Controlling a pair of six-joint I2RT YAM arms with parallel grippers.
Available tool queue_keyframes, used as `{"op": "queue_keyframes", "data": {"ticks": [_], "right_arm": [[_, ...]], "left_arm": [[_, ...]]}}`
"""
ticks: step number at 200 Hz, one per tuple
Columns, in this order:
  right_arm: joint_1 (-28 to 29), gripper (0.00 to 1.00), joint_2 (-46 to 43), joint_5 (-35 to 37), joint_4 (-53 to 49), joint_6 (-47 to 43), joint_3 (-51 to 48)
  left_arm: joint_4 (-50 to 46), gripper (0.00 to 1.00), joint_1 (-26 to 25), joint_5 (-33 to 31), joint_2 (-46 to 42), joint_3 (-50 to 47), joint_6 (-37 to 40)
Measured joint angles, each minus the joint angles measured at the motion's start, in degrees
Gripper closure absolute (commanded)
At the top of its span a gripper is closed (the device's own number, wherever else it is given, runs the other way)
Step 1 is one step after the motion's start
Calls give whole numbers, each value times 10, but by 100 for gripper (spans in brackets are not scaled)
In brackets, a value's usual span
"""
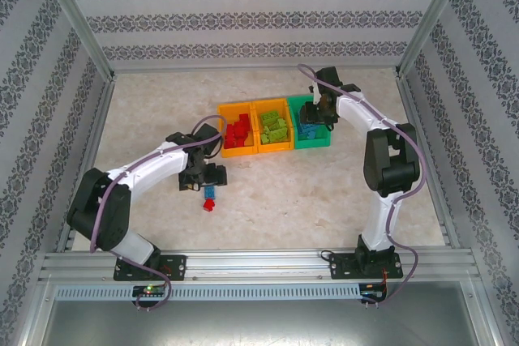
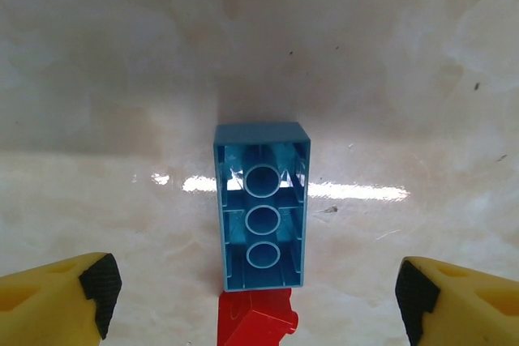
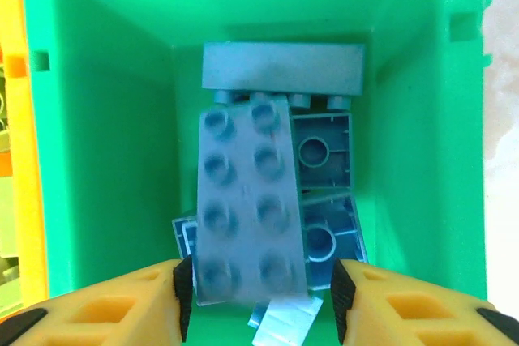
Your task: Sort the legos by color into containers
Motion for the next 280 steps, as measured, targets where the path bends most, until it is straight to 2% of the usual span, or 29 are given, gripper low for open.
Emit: {"op": "queue_keyframes", "data": {"ticks": [21,43,74,86,111,139,169,191,280], "right_arm": [[0,38,0,-2,-3,2,2],[0,20,-2,-4,-2,7,2],[0,12,-29,-2,2,14,-24],[0,7,-49,-2,7,17,-39],[0,2,-96,-2,16,18,-64],[0,2,-139,-2,31,23,-77],[-1,2,-172,-2,38,31,-92],[-8,2,-189,-1,40,33,-109],[-57,2,-258,1,50,44,-200]], "left_arm": [[5,16,-1,10,10,-9,-6],[12,19,-1,21,22,-19,-12],[19,23,-1,27,45,-20,-14],[24,27,-1,27,50,-20,-16],[34,36,-1,27,58,-20,-19],[45,45,-1,29,73,-20,-21],[46,60,-1,24,84,-18,-20],[44,66,-1,23,84,-16,-20],[50,68,-12,30,85,28,-19]]}}
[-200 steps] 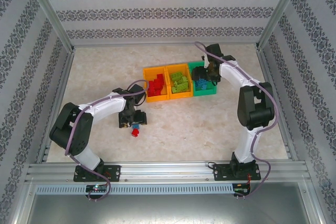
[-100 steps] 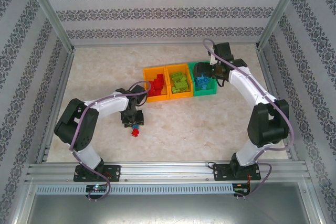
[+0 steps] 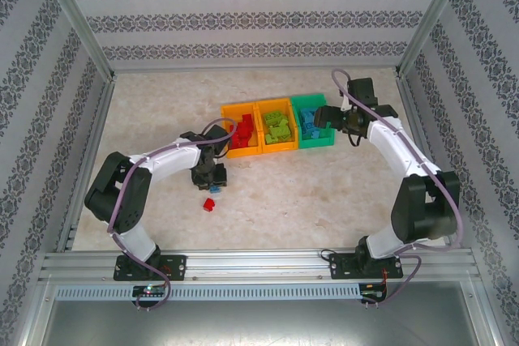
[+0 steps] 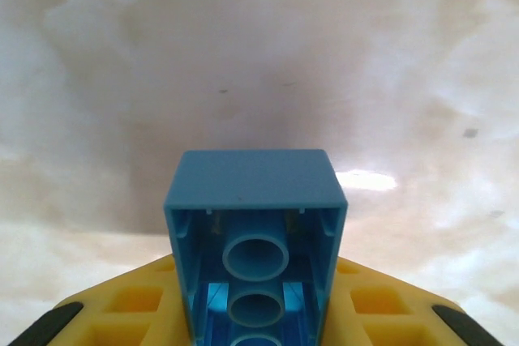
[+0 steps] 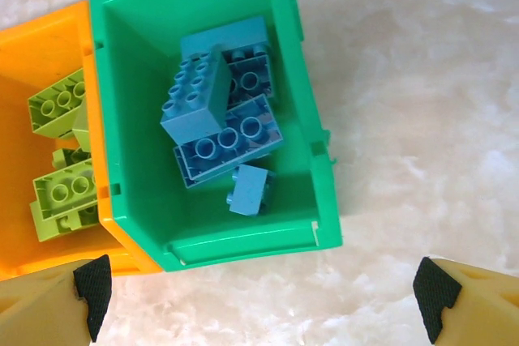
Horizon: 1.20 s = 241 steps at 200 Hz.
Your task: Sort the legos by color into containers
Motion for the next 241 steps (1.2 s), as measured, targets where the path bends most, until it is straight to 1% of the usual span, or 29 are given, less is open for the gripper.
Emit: {"op": "queue_keyframes", "data": {"ticks": [37,64,84,146,184,215,228,241], "right_arm": [[-15,2,-24,0,2,0,-30],[-22,2,-38,0,8,3,-50],[-30,2,-53,-1,12,8,-73],[-45,2,-97,-5,21,21,-139],[-56,2,-110,-9,24,30,-157],[-57,2,-110,-11,54,28,-168],[-61,2,-103,-17,69,25,-171],[-68,5,-84,-29,92,19,-170]], "left_arm": [[0,69,-35,22,27,80,11],[0,69,-71,61,99,193,34],[3,69,-86,97,149,278,54],[16,69,-89,207,262,530,94],[26,69,-89,242,344,663,98],[30,69,-89,252,409,736,92],[32,69,-89,252,428,750,86],[34,69,-89,251,439,751,80]]}}
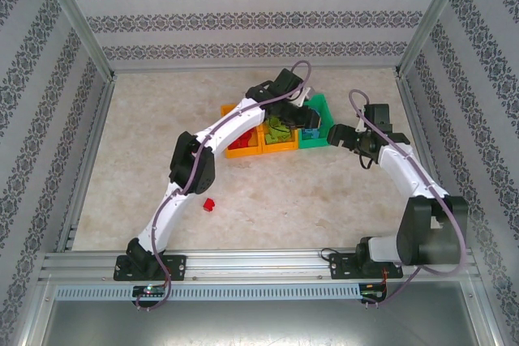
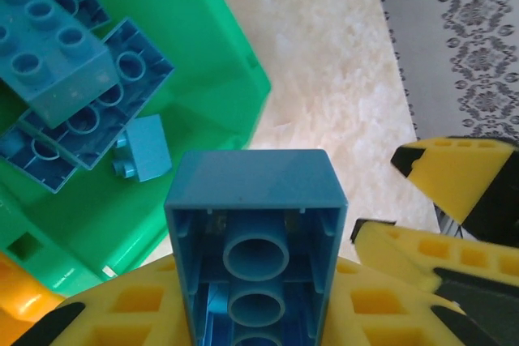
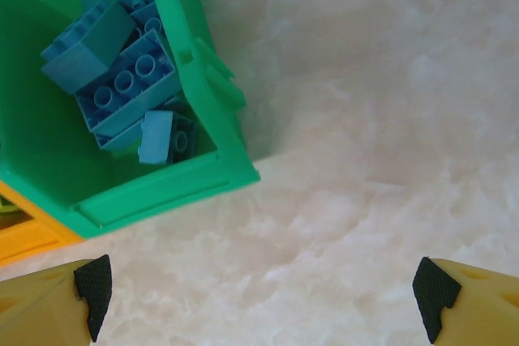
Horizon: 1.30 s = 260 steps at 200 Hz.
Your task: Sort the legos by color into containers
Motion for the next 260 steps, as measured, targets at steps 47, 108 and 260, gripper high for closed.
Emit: {"op": "queue_keyframes", "data": {"ticks": [47,108,260], "right_arm": [[-3,17,122,-46,57,-7,43],[-3,29,210,-112,111,-7,111],[34,27,97,-179,124,-9,34]], "left_arm": [[1,69,5,-5,9,3,-10],[1,68,15,-19,9,5,-10],[1,40,52,-45,9,9,-8]]}}
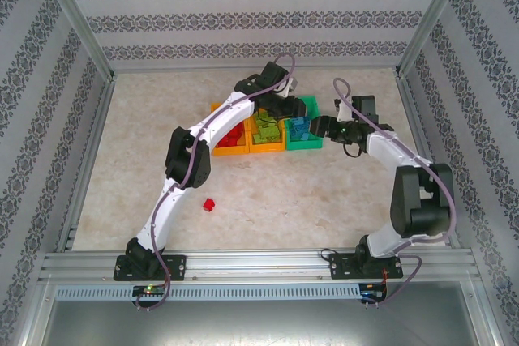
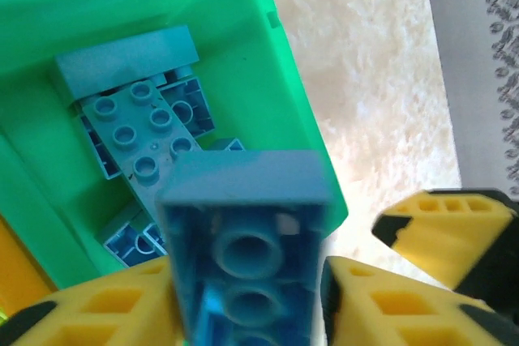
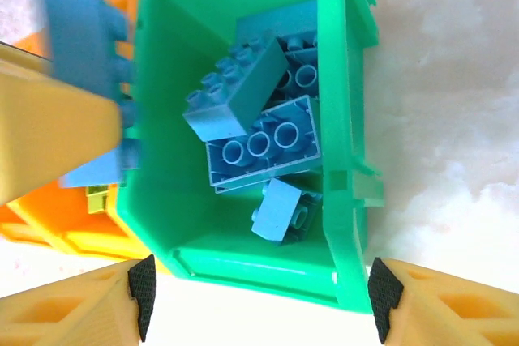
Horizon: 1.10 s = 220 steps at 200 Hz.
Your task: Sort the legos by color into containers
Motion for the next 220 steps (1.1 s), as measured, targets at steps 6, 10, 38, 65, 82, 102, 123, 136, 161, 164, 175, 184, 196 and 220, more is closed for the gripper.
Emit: {"op": "queue_keyframes", "data": {"ticks": [6,10,38,65,82,102,123,136,161,164,175,184,196,220], "right_arm": [[0,27,-9,2,-1,0,-3],[0,27,-16,2,-2,0,-6],[1,26,-42,10,-12,-3,-19],[18,25,-57,29,-26,-13,-26],[38,24,-72,40,-30,-16,-35],[61,22,-94,53,-34,-16,-45],[76,20,-111,65,-34,-17,-54],[77,18,-120,75,-34,-17,-62],[75,16,-123,89,-34,-18,-68],[75,16,-123,89,-34,-18,-68],[71,15,-123,90,-34,-20,-68],[69,14,-122,92,-34,-22,-68],[66,14,-120,92,-33,-24,-68],[58,11,-112,92,-33,-24,-68]], "left_arm": [[0,34,0,-1,0,1,0],[0,30,0,-1,0,3,3],[0,0,0,-3,0,6,1],[-1,0,0,-7,0,6,-1],[-3,0,0,-23,-9,-2,0],[-18,0,1,-54,-53,-51,9],[-35,0,6,-96,-149,-151,26],[-40,0,12,-129,-233,-240,40],[-54,0,21,-198,-404,-420,59],[-57,0,22,-205,-422,-439,60],[-60,0,23,-224,-484,-516,62],[-66,0,23,-234,-529,-580,62],[-72,0,23,-242,-580,-667,62],[-83,2,23,-244,-665,-816,57]]}}
